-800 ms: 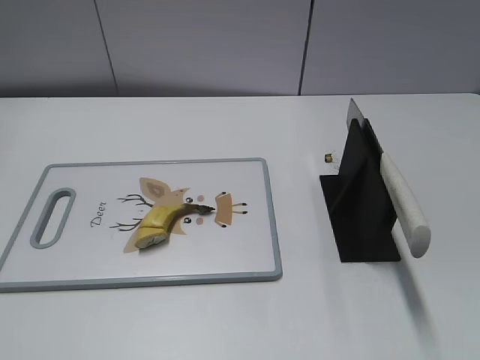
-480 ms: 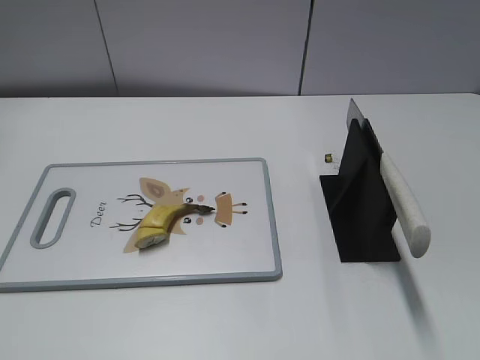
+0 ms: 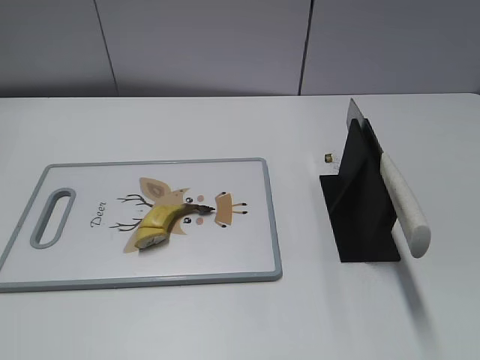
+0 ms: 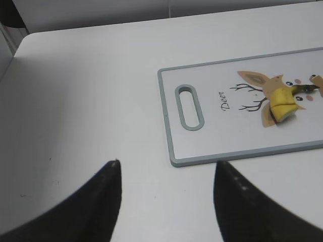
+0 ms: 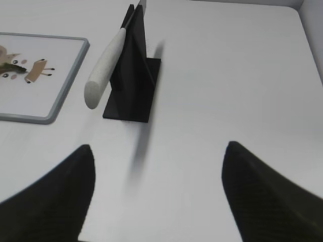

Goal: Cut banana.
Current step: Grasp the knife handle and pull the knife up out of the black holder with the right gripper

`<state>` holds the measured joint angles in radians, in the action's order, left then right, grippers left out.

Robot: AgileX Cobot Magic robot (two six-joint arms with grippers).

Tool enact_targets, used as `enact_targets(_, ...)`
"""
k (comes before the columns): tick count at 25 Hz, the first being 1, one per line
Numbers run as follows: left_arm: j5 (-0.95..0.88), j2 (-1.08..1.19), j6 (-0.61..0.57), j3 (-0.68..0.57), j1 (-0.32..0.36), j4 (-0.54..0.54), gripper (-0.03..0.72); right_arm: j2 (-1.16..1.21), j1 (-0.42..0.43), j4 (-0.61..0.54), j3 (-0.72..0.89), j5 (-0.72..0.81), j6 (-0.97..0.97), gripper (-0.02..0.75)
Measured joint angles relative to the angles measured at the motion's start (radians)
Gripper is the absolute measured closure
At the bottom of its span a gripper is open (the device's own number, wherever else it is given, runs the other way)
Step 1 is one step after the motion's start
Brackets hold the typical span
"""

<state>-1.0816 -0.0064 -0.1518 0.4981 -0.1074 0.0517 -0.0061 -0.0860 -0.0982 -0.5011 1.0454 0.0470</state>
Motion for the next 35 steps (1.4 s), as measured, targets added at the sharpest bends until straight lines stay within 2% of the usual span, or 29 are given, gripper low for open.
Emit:
enact_targets(24, 0.0, 0.0, 0.0, 0.0, 0.0, 0.0, 0.126, 0.009, 0.0, -0.001, -0.007, 0.015, -0.018, 0.148)
enact_targets(35, 0.0, 0.0, 0.0, 0.0, 0.0, 0.0, 0.126, 0.394, 0.001, 0.001, -0.215, 0.146, -0.036, 0.228)
